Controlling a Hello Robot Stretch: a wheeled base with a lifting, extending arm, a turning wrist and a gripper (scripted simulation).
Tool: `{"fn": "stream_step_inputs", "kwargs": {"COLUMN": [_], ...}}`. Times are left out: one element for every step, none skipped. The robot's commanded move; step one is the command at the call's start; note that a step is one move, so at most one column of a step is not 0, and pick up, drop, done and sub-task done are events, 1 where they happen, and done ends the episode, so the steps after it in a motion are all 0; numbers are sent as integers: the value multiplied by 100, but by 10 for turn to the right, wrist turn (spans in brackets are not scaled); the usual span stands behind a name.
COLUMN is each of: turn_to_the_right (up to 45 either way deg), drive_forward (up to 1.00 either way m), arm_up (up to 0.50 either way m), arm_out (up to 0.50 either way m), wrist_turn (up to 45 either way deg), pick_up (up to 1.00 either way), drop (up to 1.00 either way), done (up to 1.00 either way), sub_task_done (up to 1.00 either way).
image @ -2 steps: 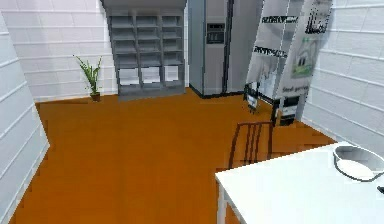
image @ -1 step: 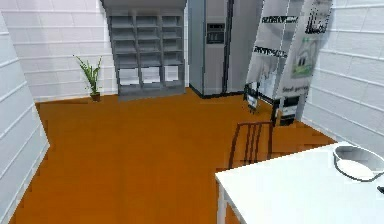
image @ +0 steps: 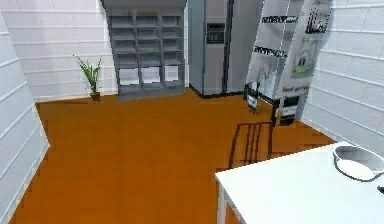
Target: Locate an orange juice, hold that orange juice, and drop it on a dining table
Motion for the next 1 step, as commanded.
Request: {"fn": "stream_step_inputs", "kwargs": {"turn_to_the_right": [0], "drive_forward": [0], "arm_up": [0], "arm_out": [0], "wrist_turn": [150], "pick_up": [0], "drop": [0], "done": [0], "sub_task_done": [0]}}
